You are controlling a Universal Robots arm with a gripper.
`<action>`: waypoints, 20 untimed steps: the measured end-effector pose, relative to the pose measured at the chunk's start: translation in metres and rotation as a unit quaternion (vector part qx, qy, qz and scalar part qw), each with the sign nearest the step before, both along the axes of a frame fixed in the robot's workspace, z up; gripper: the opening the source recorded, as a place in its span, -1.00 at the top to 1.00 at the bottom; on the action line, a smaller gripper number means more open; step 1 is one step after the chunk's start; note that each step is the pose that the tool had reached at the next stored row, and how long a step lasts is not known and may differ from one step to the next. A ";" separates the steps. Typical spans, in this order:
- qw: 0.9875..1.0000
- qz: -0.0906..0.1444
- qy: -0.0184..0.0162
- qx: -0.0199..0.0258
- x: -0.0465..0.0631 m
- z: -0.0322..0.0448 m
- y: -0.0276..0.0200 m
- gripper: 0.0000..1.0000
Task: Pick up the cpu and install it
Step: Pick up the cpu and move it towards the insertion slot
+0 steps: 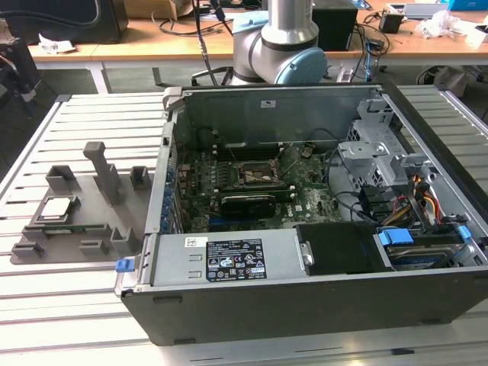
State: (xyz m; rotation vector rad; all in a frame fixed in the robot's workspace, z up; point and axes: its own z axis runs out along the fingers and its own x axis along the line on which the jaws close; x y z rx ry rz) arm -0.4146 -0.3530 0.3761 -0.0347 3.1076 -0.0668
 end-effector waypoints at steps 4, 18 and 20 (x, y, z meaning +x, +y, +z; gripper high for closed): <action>1.000 0.000 0.000 0.000 0.000 -0.0066 0.0000 -0.56; 1.000 0.000 0.000 0.000 0.000 -0.0212 0.0000 -0.56; 1.000 0.000 0.000 0.000 0.000 -0.0225 0.0000 -0.56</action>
